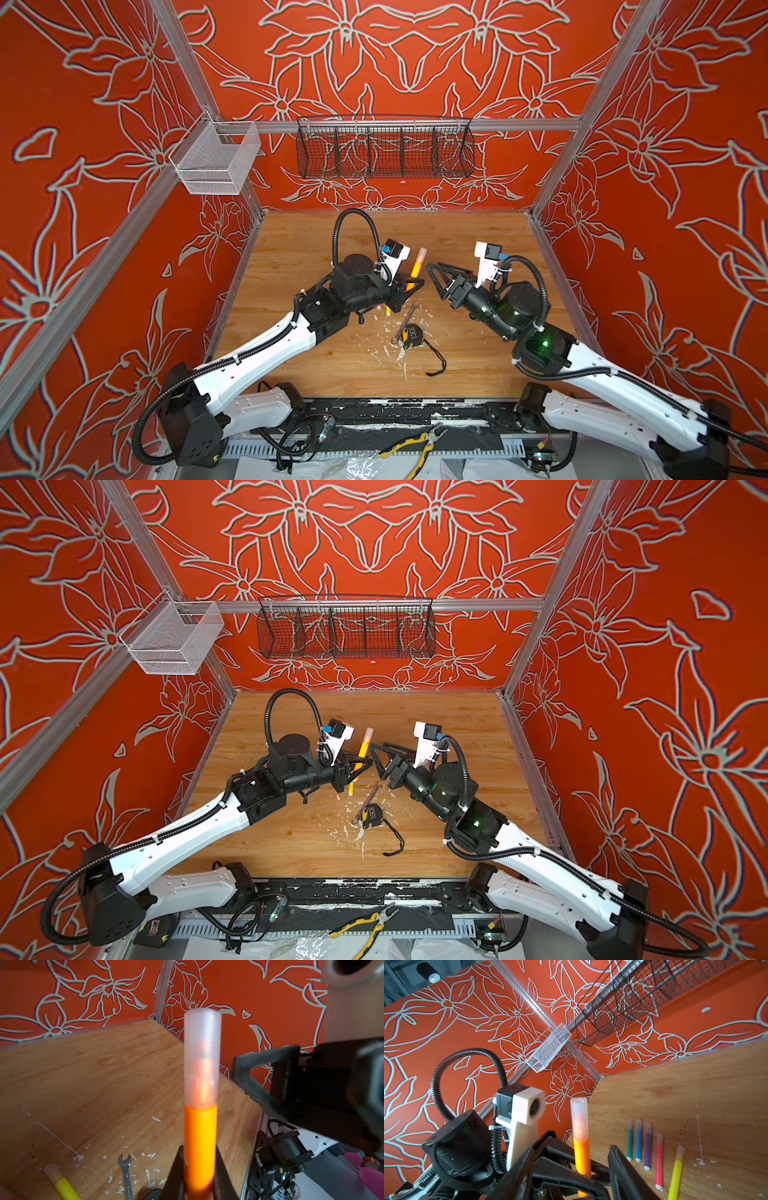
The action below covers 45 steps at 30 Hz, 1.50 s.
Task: Insert the pens into the pen caps
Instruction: 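Push the translucent cap down onto the orange highlighter tip with the right gripper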
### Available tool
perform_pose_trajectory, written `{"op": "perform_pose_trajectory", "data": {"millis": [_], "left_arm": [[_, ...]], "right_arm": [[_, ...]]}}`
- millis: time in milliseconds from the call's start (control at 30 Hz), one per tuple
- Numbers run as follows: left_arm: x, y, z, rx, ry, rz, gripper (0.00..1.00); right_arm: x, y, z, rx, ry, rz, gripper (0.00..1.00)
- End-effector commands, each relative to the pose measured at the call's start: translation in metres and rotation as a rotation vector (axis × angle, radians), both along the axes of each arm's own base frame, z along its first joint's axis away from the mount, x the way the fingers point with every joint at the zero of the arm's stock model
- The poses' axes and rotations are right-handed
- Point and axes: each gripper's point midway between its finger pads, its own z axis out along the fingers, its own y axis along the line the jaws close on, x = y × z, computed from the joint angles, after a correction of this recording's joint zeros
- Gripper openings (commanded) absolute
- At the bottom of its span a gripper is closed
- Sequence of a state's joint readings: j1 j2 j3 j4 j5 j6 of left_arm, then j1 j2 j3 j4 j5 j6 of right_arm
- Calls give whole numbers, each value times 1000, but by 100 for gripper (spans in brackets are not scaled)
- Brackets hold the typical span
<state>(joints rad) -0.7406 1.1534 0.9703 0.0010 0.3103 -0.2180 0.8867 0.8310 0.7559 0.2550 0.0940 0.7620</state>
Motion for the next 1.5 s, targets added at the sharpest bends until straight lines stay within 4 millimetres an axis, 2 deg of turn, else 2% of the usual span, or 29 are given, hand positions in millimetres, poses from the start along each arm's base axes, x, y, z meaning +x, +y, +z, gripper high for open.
{"op": "perform_pose_trajectory", "data": {"millis": [0,133,333,500,600,833,967,1100,1233,1367,1467], "left_arm": [[-15,1,12,8,-115,-77,0],[-24,1,12,15,-148,-122,0],[-31,-5,9,29,-164,-175,0],[-37,-11,7,43,-178,-203,0],[-38,-13,6,49,-184,-210,0],[-37,-16,3,63,-181,-210,0],[-35,-17,2,66,-178,-200,0],[-32,-16,2,65,-179,-183,0],[-29,-16,2,65,-178,-167,0],[-24,-17,2,63,-171,-145,0],[-19,-16,9,50,-178,-117,0]], "right_arm": [[1,-13,2,-27,-16,-57,59],[-1,-12,12,-19,-38,-46,59],[-2,6,26,-22,-63,23,57],[0,16,31,-26,-68,50,56],[1,19,33,-28,-73,55,52],[0,20,36,-28,-79,66,36],[0,21,31,-35,-68,65,25],[2,21,19,-51,-46,59,13],[4,22,6,-66,-20,57,6],[4,23,-6,-83,-1,60,0],[5,25,-15,-99,13,65,0]]}}
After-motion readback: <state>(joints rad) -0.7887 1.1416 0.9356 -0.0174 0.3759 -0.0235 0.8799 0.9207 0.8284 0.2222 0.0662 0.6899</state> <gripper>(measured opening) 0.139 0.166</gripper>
